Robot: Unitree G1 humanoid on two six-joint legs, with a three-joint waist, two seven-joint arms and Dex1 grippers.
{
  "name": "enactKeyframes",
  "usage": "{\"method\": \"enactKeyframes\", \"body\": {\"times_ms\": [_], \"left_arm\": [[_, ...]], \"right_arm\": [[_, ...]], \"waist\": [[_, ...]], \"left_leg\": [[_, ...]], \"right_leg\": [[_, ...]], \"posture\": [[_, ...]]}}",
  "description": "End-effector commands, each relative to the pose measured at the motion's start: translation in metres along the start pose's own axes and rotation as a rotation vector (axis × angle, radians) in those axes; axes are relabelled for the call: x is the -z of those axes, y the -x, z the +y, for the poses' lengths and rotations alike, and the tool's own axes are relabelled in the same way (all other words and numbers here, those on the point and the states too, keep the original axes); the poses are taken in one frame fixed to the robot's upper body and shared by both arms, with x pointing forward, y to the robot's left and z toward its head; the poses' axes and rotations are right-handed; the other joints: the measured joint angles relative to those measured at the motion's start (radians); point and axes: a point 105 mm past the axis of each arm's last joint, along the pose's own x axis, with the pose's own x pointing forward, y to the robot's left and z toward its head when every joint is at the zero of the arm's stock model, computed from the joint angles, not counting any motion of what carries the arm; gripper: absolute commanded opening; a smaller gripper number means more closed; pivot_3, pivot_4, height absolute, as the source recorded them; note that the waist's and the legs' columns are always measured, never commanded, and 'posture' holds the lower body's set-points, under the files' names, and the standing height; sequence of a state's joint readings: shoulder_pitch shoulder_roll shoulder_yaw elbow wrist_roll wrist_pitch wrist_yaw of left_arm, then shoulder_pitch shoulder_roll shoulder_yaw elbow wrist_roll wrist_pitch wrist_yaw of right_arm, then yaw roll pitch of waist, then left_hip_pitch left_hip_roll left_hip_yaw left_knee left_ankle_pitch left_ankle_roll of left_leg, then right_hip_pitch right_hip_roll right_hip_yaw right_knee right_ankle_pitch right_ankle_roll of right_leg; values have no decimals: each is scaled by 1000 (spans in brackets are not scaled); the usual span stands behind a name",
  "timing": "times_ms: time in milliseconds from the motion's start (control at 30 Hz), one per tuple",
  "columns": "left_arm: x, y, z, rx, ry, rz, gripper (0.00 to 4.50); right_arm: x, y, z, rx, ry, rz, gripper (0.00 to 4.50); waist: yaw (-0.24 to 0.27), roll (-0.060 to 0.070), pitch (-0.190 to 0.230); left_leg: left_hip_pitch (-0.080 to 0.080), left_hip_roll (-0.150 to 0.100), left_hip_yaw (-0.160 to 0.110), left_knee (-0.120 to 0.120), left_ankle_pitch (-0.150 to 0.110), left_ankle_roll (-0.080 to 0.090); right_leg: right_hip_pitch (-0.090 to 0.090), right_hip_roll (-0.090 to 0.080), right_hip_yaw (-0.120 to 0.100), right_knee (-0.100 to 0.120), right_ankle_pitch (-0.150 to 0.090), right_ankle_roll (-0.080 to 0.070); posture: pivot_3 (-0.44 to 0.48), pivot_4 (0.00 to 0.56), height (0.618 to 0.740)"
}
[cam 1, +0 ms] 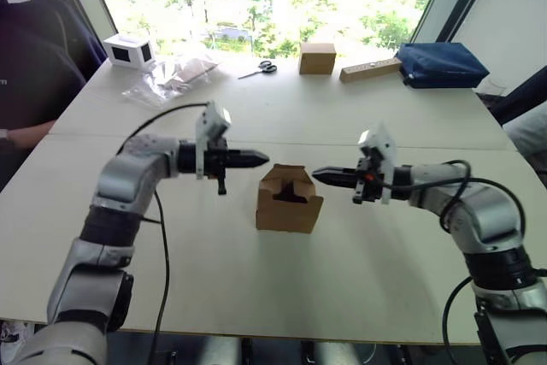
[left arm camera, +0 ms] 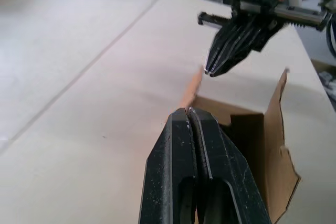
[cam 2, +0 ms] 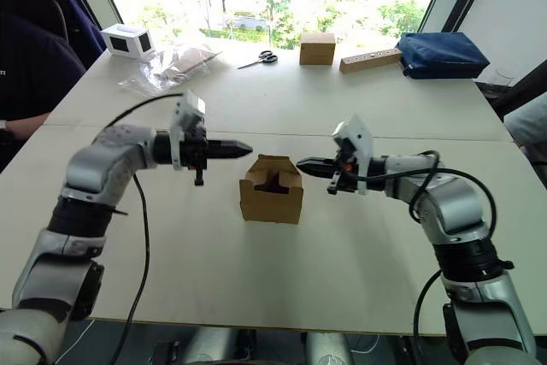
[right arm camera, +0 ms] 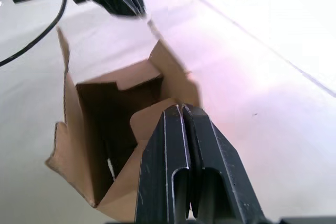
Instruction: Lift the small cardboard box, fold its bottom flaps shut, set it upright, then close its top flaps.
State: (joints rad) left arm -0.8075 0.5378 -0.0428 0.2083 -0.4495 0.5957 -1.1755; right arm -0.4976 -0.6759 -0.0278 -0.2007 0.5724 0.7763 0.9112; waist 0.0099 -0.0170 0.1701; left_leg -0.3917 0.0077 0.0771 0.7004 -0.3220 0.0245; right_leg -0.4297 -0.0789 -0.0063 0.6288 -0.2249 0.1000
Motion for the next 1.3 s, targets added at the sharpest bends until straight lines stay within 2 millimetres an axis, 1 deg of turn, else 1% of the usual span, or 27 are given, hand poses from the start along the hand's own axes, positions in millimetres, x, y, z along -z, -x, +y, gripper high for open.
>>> {"method": "enactKeyframes", "body": {"times_ms": [33, 100, 133, 167, 233, 267, 400, 467, 567, 633, 700, 733, 800, 933, 1100, 1300], "left_arm": [[-8, 2, 29, -112, -19, -50, 31], [8, -5, 39, -120, -14, 1, 31], [14, -8, 43, -115, 2, 13, 31], [20, -11, 46, -109, 18, 23, 31], [34, -18, 49, -91, 41, 59, 31], [38, -20, 50, -85, 45, 73, 31], [51, -33, 46, -23, 57, 126, 31], [55, -36, 43, 1, 61, 141, 31], [61, -44, 35, 64, 69, 161, 31], [62, -49, 32, 86, 71, 163, 31], [64, -56, 30, 84, 57, 164, 31], [63, -60, 27, 102, 58, 157, 31], [62, -64, 22, 141, 60, 151, 31], [63, -66, 13, 213, 47, 162, 31], [65, -67, 11, 224, 43, 164, 31], [60, -71, 9, 233, 49, 138, 31]], "right_arm": [[-35, 20, 1, 55, 29, -131, 0], [-48, 27, 15, 17, 5, -180, 0], [-48, 27, 25, -19, -6, -170, 0], [-44, 27, 34, -49, -10, -139, 0], [-28, 21, 53, -79, 23, -32, 0], [-24, 19, 60, -91, 32, -6, 0], [-25, 12, 87, -123, 53, -7, 0], [-25, 9, 93, -130, 55, -7, 0], [-20, 1, 109, -173, 51, 7, 0], [-14, -2, 111, -173, 55, 39, 0], [-10, -12, 105, -129, 84, 38, 0], [-5, -16, 101, -107, 115, 65, 0], [1, -20, 97, -86, 150, 94, 0], [-2, -24, 93, -73, 184, 78, 0], [-7, -27, 90, -69, 190, 53, 0], [-1, -29, 84, -66, 208, 82, 0]], "waist": [[3, 0, 0], [2, 0, 0], [3, 0, 0], [2, 0, 0], [1, 0, 0], [1, -1, 0], [-2, -1, 0], [-2, -1, 0], [-2, -1, 0], [-1, -1, 0], [0, -1, 0], [0, -1, 0], [1, -1, 0], [-1, -1, 0], [-2, -1, 0], [-1, -1, 0]], "left_leg": [[0, 0, 0, 0, 0, 0], [0, -1, 0, 0, 0, 0], [0, -1, 0, 0, 0, 1], [0, -1, 0, 0, 0, 0], [-1, -1, 0, 0, 0, 1], [-1, -1, 0, -1, -1, 1], [-2, -1, 1, 0, -1, 1], [-2, 0, 0, 0, -1, 1], [-2, 0, 0, 0, -1, 1], [-2, 0, 0, 0, -1, 1], [-4, 0, 0, 0, -1, 1], [-4, 0, 0, 0, -1, 1], [-4, -1, 0, 0, -1, 2], [-6, -1, 0, 0, -1, 2], [-8, -1, -1, 0, -1, 2], [-8, -1, -1, 0, -1, 2]], "right_leg": [[0, 0, 0, 0, 0, 0], [0, 0, 0, 0, 0, 0], [0, -1, 0, 0, 0, 0], [0, -1, 0, -1, 0, 0], [0, -1, -1, -1, 0, 0], [0, 0, -1, -2, 0, 0], [-1, -1, -1, -2, 0, 0], [-1, -2, -1, -2, 0, 0], [-1, -2, -1, -2, 0, 0], [-1, -2, -1, -2, 0, 0], [-2, -2, -1, -2, 0, 0], [-2, -2, -1, -2, 0, 0], [-2, -3, -1, -2, 0, 0], [-4, -2, -1, -2, 0, 0], [-6, -1, -2, -2, 0, 0], [-6, -1, -2, -2, 0, 0]], "posture": [[0, 150, 740], [0, 150, 740], [0, 150, 740], [0, 150, 740], [0, 150, 740], [0, 150, 740], [0, 150, 740], [0, 150, 740], [0, 150, 740], [0, 150, 740], [0, 150, 740], [0, 150, 740], [0, 150, 740], [0, 150, 740], [0, 150, 740], [0, 150, 740]]}}
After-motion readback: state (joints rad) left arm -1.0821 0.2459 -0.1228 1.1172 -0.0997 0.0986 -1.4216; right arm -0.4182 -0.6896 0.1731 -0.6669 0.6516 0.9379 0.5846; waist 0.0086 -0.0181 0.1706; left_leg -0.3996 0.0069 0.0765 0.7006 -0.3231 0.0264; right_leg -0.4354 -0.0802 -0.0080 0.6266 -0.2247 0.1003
